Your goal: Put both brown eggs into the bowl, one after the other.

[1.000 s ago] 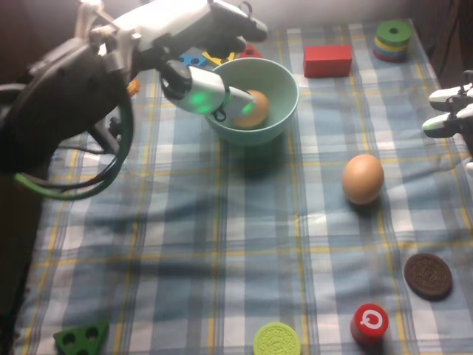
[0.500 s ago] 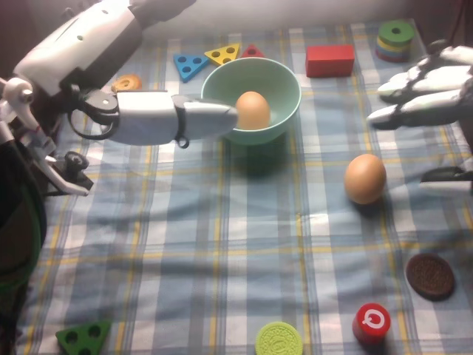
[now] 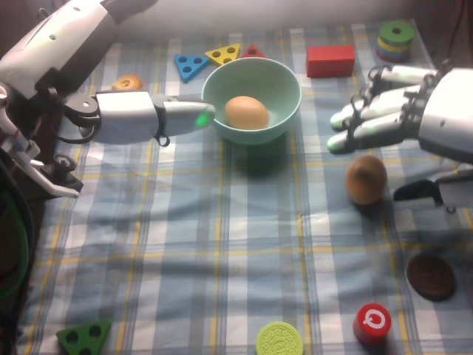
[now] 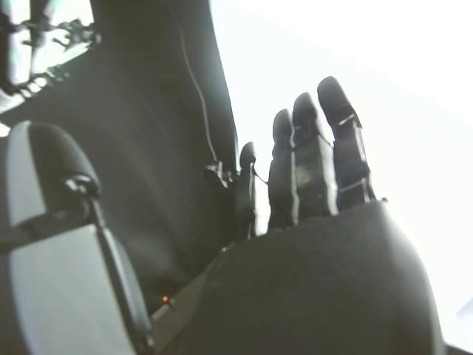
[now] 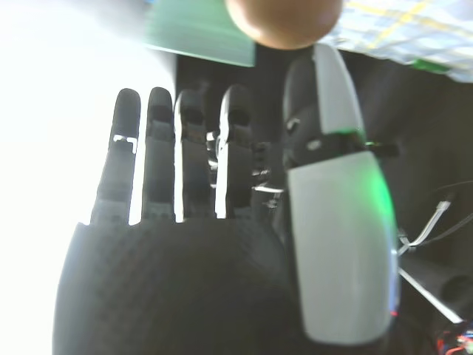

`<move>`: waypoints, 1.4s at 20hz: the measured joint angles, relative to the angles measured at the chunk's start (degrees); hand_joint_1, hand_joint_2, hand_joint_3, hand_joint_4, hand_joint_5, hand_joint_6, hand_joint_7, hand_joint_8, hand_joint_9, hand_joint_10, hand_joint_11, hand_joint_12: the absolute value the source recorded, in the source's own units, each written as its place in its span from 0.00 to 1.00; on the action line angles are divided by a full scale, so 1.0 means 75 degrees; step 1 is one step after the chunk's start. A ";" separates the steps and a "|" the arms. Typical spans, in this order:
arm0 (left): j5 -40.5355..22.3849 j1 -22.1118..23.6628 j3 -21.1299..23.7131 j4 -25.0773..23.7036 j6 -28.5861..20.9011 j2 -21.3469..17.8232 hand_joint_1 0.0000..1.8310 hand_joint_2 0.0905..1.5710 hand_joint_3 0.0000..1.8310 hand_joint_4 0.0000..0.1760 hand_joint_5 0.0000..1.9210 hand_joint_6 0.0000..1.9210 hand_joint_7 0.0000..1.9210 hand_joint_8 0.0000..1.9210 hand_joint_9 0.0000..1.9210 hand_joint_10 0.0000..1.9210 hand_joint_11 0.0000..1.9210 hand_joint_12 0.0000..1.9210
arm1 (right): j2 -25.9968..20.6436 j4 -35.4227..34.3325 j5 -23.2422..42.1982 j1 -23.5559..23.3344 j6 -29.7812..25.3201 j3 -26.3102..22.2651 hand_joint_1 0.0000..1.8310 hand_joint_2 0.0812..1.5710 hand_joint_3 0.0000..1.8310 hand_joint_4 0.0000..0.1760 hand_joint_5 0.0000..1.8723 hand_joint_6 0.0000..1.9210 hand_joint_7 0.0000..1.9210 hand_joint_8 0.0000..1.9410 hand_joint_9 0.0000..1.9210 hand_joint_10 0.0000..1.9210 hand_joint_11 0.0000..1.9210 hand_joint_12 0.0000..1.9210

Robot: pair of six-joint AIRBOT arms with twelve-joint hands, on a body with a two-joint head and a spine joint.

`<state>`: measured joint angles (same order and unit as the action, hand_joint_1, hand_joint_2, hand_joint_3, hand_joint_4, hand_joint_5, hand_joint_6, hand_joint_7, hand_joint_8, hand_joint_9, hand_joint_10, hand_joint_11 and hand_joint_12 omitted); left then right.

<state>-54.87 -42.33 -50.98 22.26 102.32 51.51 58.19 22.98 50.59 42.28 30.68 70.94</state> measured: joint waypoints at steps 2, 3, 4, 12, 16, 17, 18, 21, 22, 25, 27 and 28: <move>-0.0029 -0.0006 0.0017 -0.0003 -0.0003 -0.0003 0.43 0.52 0.00 0.99 0.11 0.00 0.12 0.00 0.11 0.00 0.02 0.01 | 0.0000 0.0114 -0.0204 0.0000 -0.0035 0.0003 0.65 0.63 0.00 0.00 0.33 0.00 0.26 0.00 0.28 0.01 0.06 0.60; -0.0058 -0.0017 0.0035 -0.0023 -0.0009 -0.0003 0.43 0.52 0.00 1.00 0.12 0.00 0.12 0.00 0.11 0.00 0.01 0.00 | 0.0000 0.0128 -0.0271 0.0000 -0.0064 0.0017 0.63 0.65 0.01 0.00 0.34 0.00 0.26 0.00 0.28 0.01 0.04 0.59; -0.0073 -0.0041 0.0047 -0.0020 -0.0020 -0.0003 0.45 0.52 0.00 0.99 0.12 0.00 0.12 0.00 0.11 0.00 0.01 0.01 | 0.0000 0.0154 -0.0335 0.0000 -0.0073 0.0023 0.62 0.65 0.00 0.00 0.35 0.00 0.28 0.00 0.30 0.01 0.06 0.58; -0.0122 -0.0093 0.0047 0.0079 -0.0087 -0.0041 0.44 0.52 0.00 0.89 0.13 0.00 0.15 0.00 0.15 0.00 0.00 0.28 | 0.0152 0.0233 -0.0414 -0.0009 -0.0102 0.0073 0.81 0.66 0.00 0.00 0.50 0.00 0.60 0.36 0.46 0.62 0.26 0.69; -0.0119 -0.0102 0.0047 0.0096 -0.0087 -0.0041 0.46 0.52 0.00 0.96 0.13 0.00 0.15 0.00 0.16 0.00 0.00 0.36 | 0.0181 0.0169 -0.0388 -0.0009 -0.0119 0.0105 0.69 0.70 0.00 0.00 0.55 0.34 0.50 0.65 0.43 0.69 0.31 0.80; -0.0128 -0.0105 0.0047 0.0096 -0.0090 -0.0041 0.45 0.51 0.00 0.96 0.13 0.00 0.15 0.00 0.16 0.00 0.00 0.32 | 0.0184 0.0122 -0.0393 -0.0009 -0.0119 0.0111 0.69 0.69 0.00 0.00 0.58 0.28 0.52 0.63 0.45 0.61 0.32 0.75; -0.0140 -0.0125 0.0047 0.0093 -0.0093 -0.0041 0.45 0.51 0.00 0.92 0.14 0.00 0.16 0.00 0.17 0.00 0.00 0.30 | 0.0192 0.0055 -0.0391 -0.0009 -0.0119 0.0117 0.70 0.67 0.00 0.00 0.59 0.28 0.54 0.58 0.46 0.53 0.34 0.69; -0.0143 -0.0204 0.0047 0.0178 -0.0143 -0.0041 0.47 0.51 0.00 0.96 0.13 0.00 0.16 0.00 0.17 0.00 0.00 0.37 | 0.0210 -0.0358 -0.0262 -0.0012 -0.0111 0.0210 0.74 0.72 0.00 0.00 0.53 0.40 0.46 0.62 0.40 0.74 0.35 0.66; -0.0154 -0.0204 0.0047 0.0210 -0.0149 -0.0041 0.48 0.51 0.00 0.96 0.13 0.00 0.16 0.00 0.17 0.00 0.00 0.37 | 0.0204 -0.0344 -0.0236 -0.0117 -0.0114 0.0248 0.70 0.71 0.00 0.00 0.55 0.36 0.45 0.70 0.37 0.65 0.32 0.71; -0.0178 -0.0207 0.0047 0.0227 -0.0219 -0.0041 0.47 0.51 0.00 0.84 0.14 0.00 0.16 0.00 0.17 0.00 0.00 0.38 | 0.0458 -0.0513 -0.0032 -0.0699 -0.0093 0.0522 0.69 0.70 0.00 0.00 0.57 0.32 0.48 0.68 0.38 0.64 0.29 0.79; -0.0216 -0.0306 0.0047 0.0181 -0.0277 -0.0041 0.46 0.51 0.00 0.89 0.14 0.00 0.17 0.00 0.19 0.00 0.00 0.45 | 0.0702 -0.0574 0.0032 -0.1075 -0.0085 0.0746 0.68 0.71 0.00 0.00 0.56 0.33 0.46 0.72 0.37 0.71 0.27 0.89; -0.0187 -0.0385 0.0047 0.0251 -0.0358 -0.0044 0.47 0.51 0.00 0.91 0.14 0.00 0.18 0.00 0.20 0.01 0.00 0.48 | 0.0845 -0.0574 0.0032 -0.1309 -0.0085 0.0895 0.68 0.71 0.00 0.00 0.55 0.34 0.46 0.72 0.35 0.76 0.22 0.97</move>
<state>-56.27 -45.21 -50.63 24.14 99.63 51.18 64.53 18.68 50.83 32.47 30.04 77.65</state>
